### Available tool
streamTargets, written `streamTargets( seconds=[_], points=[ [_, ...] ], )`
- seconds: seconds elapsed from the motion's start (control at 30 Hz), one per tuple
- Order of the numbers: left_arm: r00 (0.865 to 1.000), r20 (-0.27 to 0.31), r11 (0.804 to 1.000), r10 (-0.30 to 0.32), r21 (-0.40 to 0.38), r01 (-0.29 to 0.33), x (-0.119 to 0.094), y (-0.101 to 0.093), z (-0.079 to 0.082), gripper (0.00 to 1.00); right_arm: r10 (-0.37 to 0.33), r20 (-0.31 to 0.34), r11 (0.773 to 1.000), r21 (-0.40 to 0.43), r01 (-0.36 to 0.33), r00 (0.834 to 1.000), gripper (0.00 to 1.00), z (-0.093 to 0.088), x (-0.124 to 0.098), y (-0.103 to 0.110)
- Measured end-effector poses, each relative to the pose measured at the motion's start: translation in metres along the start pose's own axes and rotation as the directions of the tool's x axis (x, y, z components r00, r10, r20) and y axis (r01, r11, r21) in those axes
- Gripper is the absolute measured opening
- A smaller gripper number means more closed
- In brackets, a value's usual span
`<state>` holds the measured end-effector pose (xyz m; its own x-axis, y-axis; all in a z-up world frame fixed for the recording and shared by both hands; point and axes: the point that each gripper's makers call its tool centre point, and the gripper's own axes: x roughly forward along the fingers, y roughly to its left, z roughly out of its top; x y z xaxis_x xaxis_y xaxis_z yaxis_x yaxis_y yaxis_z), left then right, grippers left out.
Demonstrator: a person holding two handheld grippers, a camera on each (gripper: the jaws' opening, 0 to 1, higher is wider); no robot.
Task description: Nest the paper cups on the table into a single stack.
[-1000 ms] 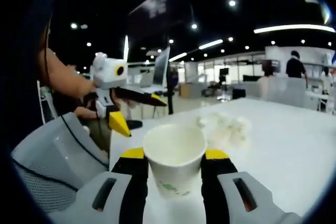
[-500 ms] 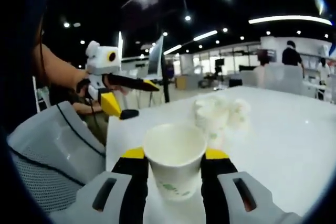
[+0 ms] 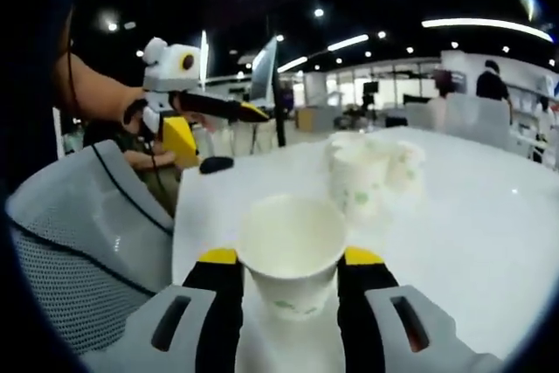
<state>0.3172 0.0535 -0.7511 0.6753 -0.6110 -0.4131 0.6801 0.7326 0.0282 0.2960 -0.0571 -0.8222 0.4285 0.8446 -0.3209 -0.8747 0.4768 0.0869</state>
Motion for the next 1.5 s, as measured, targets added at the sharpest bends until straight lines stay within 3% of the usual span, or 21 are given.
streamTargets(
  seconds=[0.07, 0.13, 0.17, 0.23, 0.47, 0.67, 0.83, 0.9, 1.0, 1.1, 1.27, 1.5],
  points=[
    [1.0, 0.0, 1.0, 0.0, -0.002, 0.0, 0.0, 0.0, -0.001, 0.99, 0.005, -0.022, 1.0, 0.003, -0.005, 1.0, 0.43, -0.003, 0.0, 0.002],
    [1.0, 0.002, 1.0, -0.002, -0.004, 0.002, 0.0, -0.001, -0.001, 0.99, -0.011, -0.06, 1.0, 0.006, 0.011, 0.998, 0.59, -0.009, 0.0, -0.001],
    [1.0, 0.001, 1.0, -0.001, -0.004, 0.001, 0.0, -0.001, -0.001, 0.99, -0.009, -0.052, 1.0, 0.015, 0.009, 0.999, 0.7, -0.006, 0.0, 0.0],
    [1.0, 0.002, 1.0, -0.001, -0.005, 0.001, 0.0, -0.001, -0.001, 0.99, -0.004, -0.022, 1.0, 0.028, 0.004, 1.0, 0.78, 0.004, -0.005, 0.0],
    [1.0, 0.02, 1.0, 0.007, -0.015, -0.007, -0.002, 0.0, 0.001, 0.99, -0.031, -0.024, 0.999, 0.02, 0.032, 0.999, 0.87, 0.028, -0.035, -0.022],
    [0.998, 0.061, 1.0, 0.02, -0.016, -0.019, -0.001, 0.002, 0.01, 0.99, -0.138, 0.003, 0.987, 0.082, 0.138, 0.99, 0.96, 0.052, -0.068, -0.071],
    [0.997, 0.078, 0.999, 0.028, -0.035, -0.025, -0.001, 0.007, 0.016, 0.99, -0.263, 0.036, 0.964, 0.058, 0.261, 0.964, 0.98, 0.074, -0.096, -0.108],
    [0.996, 0.084, 0.999, 0.034, -0.036, -0.031, -0.002, 0.01, 0.017, 0.99, -0.336, 0.036, 0.941, 0.046, 0.335, 0.941, 0.98, 0.078, -0.111, -0.127],
    [0.994, 0.095, 0.998, 0.057, -0.045, -0.053, -0.007, 0.021, 0.021, 0.99, -0.371, 0.061, 0.927, 0.074, 0.366, 0.927, 1.0, 0.087, -0.128, -0.137],
    [0.992, 0.104, 0.996, 0.074, -0.052, -0.069, -0.012, 0.032, 0.024, 0.99, -0.401, 0.051, 0.915, 0.062, 0.398, 0.915, 1.0, 0.082, -0.14, -0.141],
    [0.991, 0.093, 0.994, 0.092, -0.063, -0.086, -0.019, 0.044, 0.022, 0.99, -0.405, 0.025, 0.914, 0.041, 0.404, 0.914, 1.0, 0.07, -0.149, -0.132],
    [0.992, 0.09, 0.994, 0.088, -0.072, -0.081, -0.022, 0.045, 0.017, 0.99, -0.332, 0.014, 0.943, -0.01, 0.332, 0.943, 1.0, 0.064, -0.152, -0.103]
  ],
)
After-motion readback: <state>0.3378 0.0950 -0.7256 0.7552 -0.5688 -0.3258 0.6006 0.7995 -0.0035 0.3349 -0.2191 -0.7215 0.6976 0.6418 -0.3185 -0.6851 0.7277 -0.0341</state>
